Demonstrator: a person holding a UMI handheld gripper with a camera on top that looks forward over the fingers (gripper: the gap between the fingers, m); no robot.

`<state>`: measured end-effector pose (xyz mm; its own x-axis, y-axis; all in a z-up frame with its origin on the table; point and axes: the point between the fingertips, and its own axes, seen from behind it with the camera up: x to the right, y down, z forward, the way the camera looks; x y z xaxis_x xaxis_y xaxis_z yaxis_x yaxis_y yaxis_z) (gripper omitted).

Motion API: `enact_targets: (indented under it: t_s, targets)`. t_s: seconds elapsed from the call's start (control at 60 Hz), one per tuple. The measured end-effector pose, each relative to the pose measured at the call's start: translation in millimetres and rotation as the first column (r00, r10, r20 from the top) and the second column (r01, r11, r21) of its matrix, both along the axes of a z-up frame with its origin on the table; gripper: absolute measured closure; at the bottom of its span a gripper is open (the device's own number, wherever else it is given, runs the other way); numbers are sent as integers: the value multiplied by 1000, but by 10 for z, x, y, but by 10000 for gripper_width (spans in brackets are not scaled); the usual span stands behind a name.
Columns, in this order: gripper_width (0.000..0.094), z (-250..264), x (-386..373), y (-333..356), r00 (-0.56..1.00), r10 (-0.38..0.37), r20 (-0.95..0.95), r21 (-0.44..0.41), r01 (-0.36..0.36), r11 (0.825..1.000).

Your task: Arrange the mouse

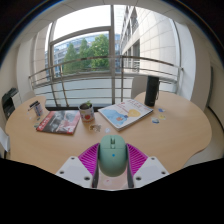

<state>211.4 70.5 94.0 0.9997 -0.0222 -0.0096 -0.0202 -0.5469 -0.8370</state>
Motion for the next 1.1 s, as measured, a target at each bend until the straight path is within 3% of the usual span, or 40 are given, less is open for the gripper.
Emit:
enact_targets:
  t_s: [0.167, 0.267, 0.3, 0.4, 0.45, 0.833, 1.1]
  targets:
    - [488, -736, 61, 158, 999, 23, -25, -119, -26, 993]
    - [423, -916, 27, 105, 999, 47, -22, -160, -50, 986]
    - [366, -929, 47, 105, 999, 46, -20, -168, -48, 985]
    - [67, -827, 26, 44, 999, 51, -14, -160, -53, 986]
    - [99, -668, 35, -16, 999, 45, -7, -149, -46, 988]
    - [80, 606, -178, -1283, 998, -31, 60, -29, 32, 999]
    - [86, 875, -345, -2113, 995, -56, 86, -9, 57, 998]
